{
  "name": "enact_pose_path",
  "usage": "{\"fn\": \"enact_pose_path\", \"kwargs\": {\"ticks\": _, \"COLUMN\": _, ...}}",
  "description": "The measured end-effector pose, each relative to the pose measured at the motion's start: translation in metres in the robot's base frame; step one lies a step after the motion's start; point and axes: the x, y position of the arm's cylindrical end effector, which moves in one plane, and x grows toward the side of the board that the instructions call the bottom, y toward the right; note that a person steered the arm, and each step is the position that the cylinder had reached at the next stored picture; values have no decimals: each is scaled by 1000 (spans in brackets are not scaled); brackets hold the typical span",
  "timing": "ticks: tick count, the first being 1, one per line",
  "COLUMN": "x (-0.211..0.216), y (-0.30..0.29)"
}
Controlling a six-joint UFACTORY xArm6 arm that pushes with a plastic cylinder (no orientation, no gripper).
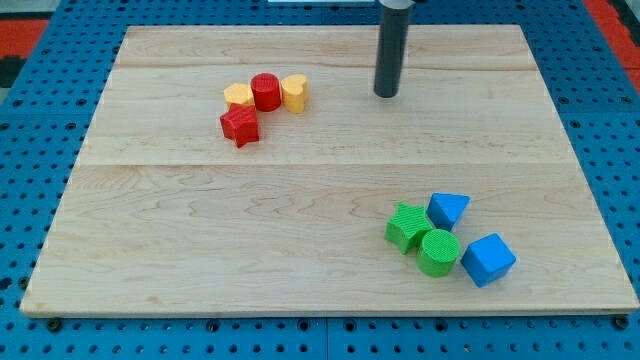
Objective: Push the red star to the left of the yellow hexagon
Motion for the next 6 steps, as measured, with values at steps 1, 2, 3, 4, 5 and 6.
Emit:
{"fn": "enact_pose_path", "kwargs": {"ticks": 1, "x": 36, "y": -41}}
{"fn": "enact_pose_path", "kwargs": {"ticks": 2, "x": 39, "y": -121}}
{"fn": "enact_pose_path", "kwargs": {"ticks": 3, "x": 73, "y": -169}}
{"fn": "enact_pose_path", "kwargs": {"ticks": 4, "x": 60, "y": -211}}
{"fn": "enact_pose_path", "kwargs": {"ticks": 5, "x": 34, "y": -223}}
{"fn": "enact_pose_path", "kwargs": {"ticks": 6, "x": 47, "y": -216}}
